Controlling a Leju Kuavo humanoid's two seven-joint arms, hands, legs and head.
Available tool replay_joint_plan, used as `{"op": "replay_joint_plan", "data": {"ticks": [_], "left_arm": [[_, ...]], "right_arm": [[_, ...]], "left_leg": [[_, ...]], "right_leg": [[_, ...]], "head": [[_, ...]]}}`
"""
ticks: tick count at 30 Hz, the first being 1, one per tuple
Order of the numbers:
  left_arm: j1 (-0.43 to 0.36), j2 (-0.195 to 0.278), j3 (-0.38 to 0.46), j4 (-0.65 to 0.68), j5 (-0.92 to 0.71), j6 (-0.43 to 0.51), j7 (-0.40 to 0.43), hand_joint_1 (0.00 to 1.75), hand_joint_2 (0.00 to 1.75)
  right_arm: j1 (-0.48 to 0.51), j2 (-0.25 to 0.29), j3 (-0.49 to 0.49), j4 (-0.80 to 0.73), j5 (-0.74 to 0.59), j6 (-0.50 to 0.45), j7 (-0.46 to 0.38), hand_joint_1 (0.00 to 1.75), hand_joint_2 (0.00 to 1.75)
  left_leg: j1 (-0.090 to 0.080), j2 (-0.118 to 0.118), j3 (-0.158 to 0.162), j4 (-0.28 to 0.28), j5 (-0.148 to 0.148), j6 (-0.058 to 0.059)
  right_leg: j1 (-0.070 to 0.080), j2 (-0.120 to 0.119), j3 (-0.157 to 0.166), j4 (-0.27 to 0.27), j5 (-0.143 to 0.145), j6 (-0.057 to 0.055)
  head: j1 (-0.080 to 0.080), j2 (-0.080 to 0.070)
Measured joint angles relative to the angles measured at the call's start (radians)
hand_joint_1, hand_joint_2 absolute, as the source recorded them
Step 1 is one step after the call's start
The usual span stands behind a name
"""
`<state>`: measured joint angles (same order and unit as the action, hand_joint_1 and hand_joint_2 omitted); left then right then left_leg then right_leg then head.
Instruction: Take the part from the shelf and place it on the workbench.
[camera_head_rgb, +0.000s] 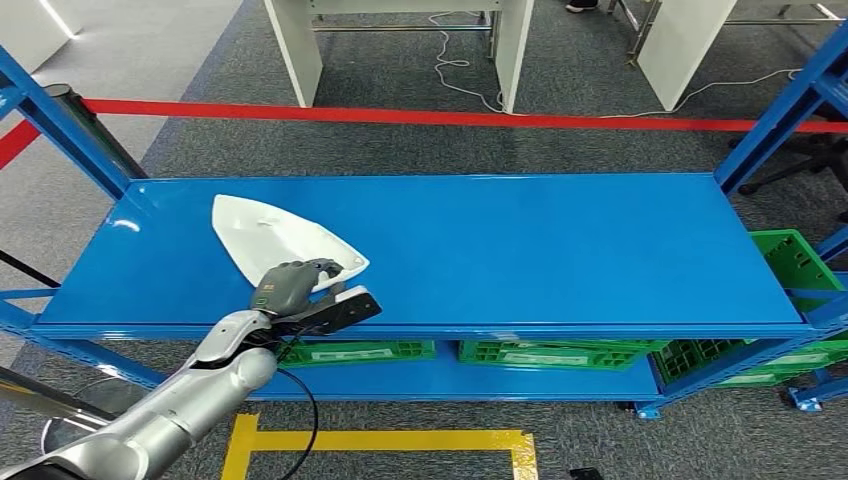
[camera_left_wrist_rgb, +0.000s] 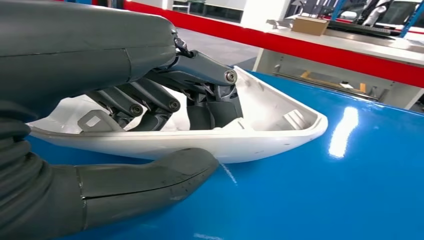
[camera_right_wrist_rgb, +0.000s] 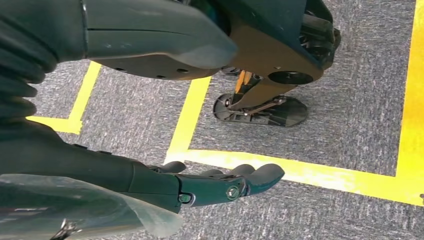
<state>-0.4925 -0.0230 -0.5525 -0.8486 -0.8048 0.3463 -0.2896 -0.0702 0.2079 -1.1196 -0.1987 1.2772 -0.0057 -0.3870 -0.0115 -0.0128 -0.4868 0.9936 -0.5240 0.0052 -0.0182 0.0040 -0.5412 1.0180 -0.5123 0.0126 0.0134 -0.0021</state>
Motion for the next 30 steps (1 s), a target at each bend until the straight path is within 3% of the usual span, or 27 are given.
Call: {"op": "replay_joint_plan", "data": {"ticks": [5, 9, 20, 30], "left_arm": [[0.001, 0.002, 0.000, -0.005, 0.006, 0.003, -0.004, 1.75, 1.75], [0.022, -0.001, 0.010, -0.033, 0.074, 0.059, -0.046, 1.75, 1.75], [0.153, -0.034, 0.052, -0.313, 0.309, 0.245, -0.188, 1.75, 1.75], [0.196, -0.050, 0.073, -0.457, 0.360, 0.278, -0.237, 1.75, 1.75]], "right_arm": [[0.000, 0.000, 0.000, 0.000, 0.000, 0.000, 0.000, 0.00, 1.75], [0.000, 0.000, 0.000, 0.000, 0.000, -0.006, -0.001, 0.00, 1.75], [0.001, 0.019, 0.000, 0.000, -0.008, -0.059, -0.020, 0.00, 1.75], [0.001, 0.022, 0.001, 0.000, -0.007, -0.060, -0.036, 0.00, 1.75]], "left_leg": [[0.000, 0.000, 0.000, 0.000, 0.000, 0.000], [0.000, 0.000, 0.000, 0.000, 0.000, 0.000], [0.000, 0.000, -0.001, 0.000, 0.000, 0.000], [0.000, 0.000, -0.001, 0.000, 0.000, 0.000]], "right_leg": [[0.000, 0.000, 0.000, 0.000, 0.000, 0.000], [0.000, 0.000, 0.000, 0.000, 0.000, 0.000], [0.000, 0.001, -0.001, 0.000, 0.000, 0.000], [0.000, 0.000, -0.001, 0.000, 0.000, 0.000]], "head": [[0.000, 0.000], [0.000, 0.000], [0.000, 0.000], [0.000, 0.000]]}}
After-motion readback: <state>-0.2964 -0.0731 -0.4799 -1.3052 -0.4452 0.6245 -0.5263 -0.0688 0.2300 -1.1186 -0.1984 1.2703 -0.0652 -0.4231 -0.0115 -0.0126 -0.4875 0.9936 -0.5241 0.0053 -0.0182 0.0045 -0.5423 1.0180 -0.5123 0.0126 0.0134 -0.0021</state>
